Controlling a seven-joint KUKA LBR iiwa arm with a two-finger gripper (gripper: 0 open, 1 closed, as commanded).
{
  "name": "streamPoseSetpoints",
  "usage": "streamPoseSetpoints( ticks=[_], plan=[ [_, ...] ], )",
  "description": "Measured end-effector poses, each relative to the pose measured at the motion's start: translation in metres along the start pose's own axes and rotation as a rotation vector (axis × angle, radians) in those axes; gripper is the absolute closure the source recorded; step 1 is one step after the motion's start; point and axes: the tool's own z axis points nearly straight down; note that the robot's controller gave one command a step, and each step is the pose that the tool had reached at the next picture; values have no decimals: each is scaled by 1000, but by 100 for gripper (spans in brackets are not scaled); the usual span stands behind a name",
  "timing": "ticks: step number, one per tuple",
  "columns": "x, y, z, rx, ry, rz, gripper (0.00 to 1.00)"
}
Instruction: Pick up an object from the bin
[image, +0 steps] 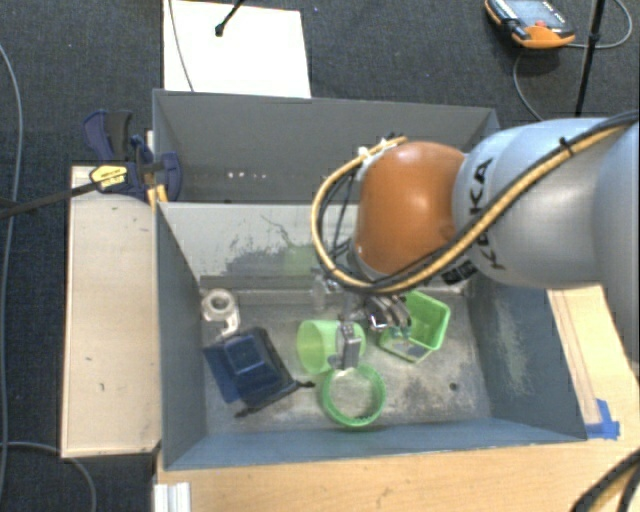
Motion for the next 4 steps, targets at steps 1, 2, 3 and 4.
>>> streamPoseSetpoints(
  ticks=[1,2,3,4],
  plan=[
    [-23,18,42,-2,3,-40,0],
    [-25,-6,64,-4,5,-85,0],
    [-18,-45,69,-2,-1,-49,0],
    [-31,-60,57,-5,-1,-109,100]
  ],
)
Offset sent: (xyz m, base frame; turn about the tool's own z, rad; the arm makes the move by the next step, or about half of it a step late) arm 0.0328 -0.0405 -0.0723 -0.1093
